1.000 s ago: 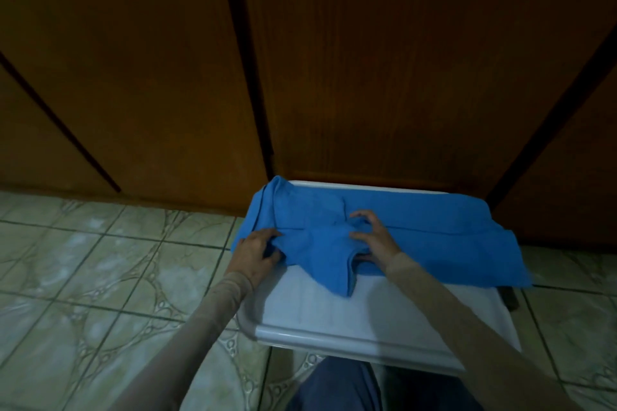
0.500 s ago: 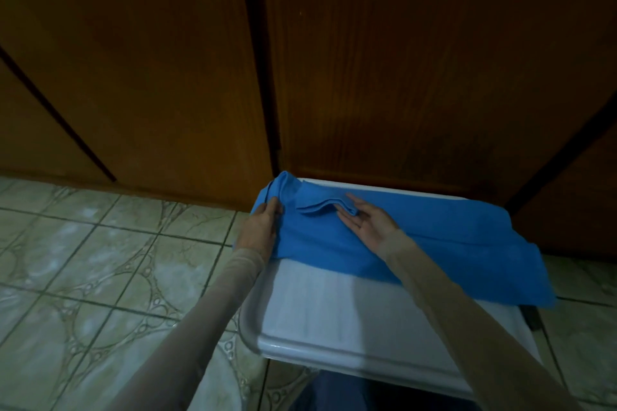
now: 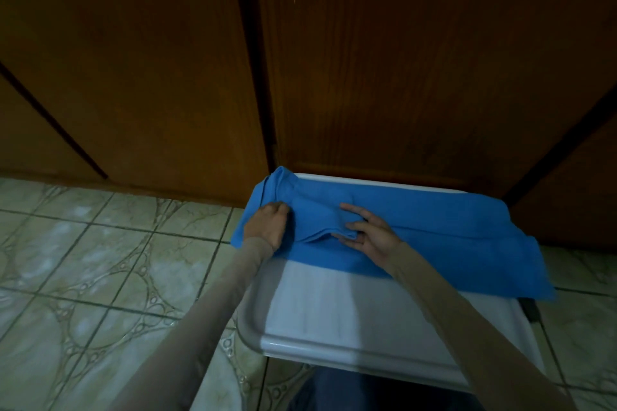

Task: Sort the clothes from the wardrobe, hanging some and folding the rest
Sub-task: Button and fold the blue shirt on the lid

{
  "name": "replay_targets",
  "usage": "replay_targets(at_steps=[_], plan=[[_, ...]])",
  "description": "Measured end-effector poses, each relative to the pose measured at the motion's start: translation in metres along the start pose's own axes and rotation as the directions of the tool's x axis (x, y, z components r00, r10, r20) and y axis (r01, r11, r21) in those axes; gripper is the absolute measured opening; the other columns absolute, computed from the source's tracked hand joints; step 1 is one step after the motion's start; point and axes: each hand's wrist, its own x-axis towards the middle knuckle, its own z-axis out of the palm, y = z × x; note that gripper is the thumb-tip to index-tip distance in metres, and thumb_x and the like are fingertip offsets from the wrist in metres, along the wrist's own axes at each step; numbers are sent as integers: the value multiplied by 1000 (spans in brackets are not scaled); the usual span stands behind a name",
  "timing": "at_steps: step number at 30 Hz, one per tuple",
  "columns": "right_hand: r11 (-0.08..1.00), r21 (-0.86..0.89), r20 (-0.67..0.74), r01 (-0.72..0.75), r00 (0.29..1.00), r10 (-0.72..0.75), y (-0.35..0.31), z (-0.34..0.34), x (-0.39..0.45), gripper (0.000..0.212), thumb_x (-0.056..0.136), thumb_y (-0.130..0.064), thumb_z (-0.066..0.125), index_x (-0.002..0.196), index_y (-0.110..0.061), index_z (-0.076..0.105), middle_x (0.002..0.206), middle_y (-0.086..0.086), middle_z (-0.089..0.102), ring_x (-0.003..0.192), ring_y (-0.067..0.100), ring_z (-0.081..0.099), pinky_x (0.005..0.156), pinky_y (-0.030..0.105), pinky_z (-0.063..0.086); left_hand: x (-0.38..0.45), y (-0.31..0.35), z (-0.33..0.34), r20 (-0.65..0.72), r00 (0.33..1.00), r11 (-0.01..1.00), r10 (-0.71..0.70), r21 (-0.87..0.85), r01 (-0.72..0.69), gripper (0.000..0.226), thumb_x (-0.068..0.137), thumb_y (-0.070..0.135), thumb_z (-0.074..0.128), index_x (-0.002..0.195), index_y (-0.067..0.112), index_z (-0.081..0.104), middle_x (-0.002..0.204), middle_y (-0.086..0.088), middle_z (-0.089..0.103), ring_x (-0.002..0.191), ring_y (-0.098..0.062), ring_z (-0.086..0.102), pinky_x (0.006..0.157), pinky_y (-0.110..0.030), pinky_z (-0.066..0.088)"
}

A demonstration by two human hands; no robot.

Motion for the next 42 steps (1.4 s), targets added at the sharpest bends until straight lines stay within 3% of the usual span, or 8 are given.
replay_targets(at_steps=[3,7,13,18,23,29,33,42], plan=[[998,-62,26,9,1000,-7,4,2,-1,41,90,14,44,119,-12,54,107,14,61,90,27,63,67,29,59,12,2,1,92,986,904,-137,-396,163,56,65,61,61,97,15,65,103,-6,63,104,-26,54,97,-34,38],[901,-402,-7,161,984,-179,15,-5,2,52,83,16,55,126,-12,50,119,7,53,114,25,53,80,23,55,12,3,7,-27,999,911,-26,-412,12,28,79,-11,54,76,16,47,78,-1,51,90,-21,47,74,-26,36],[379,-916,-43,128,911,-410,26,-4,5,58,77,-12,70,129,-28,48,119,2,46,107,19,50,96,36,45,-2,-7,15,-108,951,957,291,34,-289,51,78,-11,46,119,18,51,119,-11,57,93,-27,57,77,-31,40],[104,-995,-62,-5,828,-557,30,-4,-3,55,82,-28,63,133,-23,44,128,6,35,116,25,43,101,41,38,-12,2,19,-148,951,845,273,509,-164,59,85,4,51,138,21,32,144,-10,23,122,-29,42,106,-44,23],[-314,-945,223,89,877,-426,40,7,-4,61,92,-45,14,144,-19,35,155,-1,23,141,14,24,111,54,18,-15,10,32,-22,920,739,391,604,-299,54,101,23,29,150,21,9,159,1,-1,145,-14,6,115,-42,3],[-339,-941,116,10,949,-293,57,-11,2,70,97,-48,-4,136,-17,45,141,-3,48,127,11,47,93,60,38,-16,-9,55,208,912,676,354,618,-403,55,102,41,13,145,29,-19,155,9,-22,142,-7,-19,112,-43,-16],[-365,-931,135,17,944,-300,54,-23,5,86,62,-69,-39,139,-34,-24,148,-10,-30,140,9,-17,111,59,1,-17,-8,53,207,915,674,347,623,-397,56,101,43,11,145,29,-19,154,8,-24,142,-8,-21,112,-44,-18],[-240,-955,-77,-172,929,-362,28,-75,-16,61,98,-51,5,145,-23,-20,155,-5,-21,143,9,-16,111,57,-8,-22,18,70,185,921,613,342,699,-368,70,78,54,-22,143,26,-24,155,3,-22,143,-12,-19,97,-55,-32]])
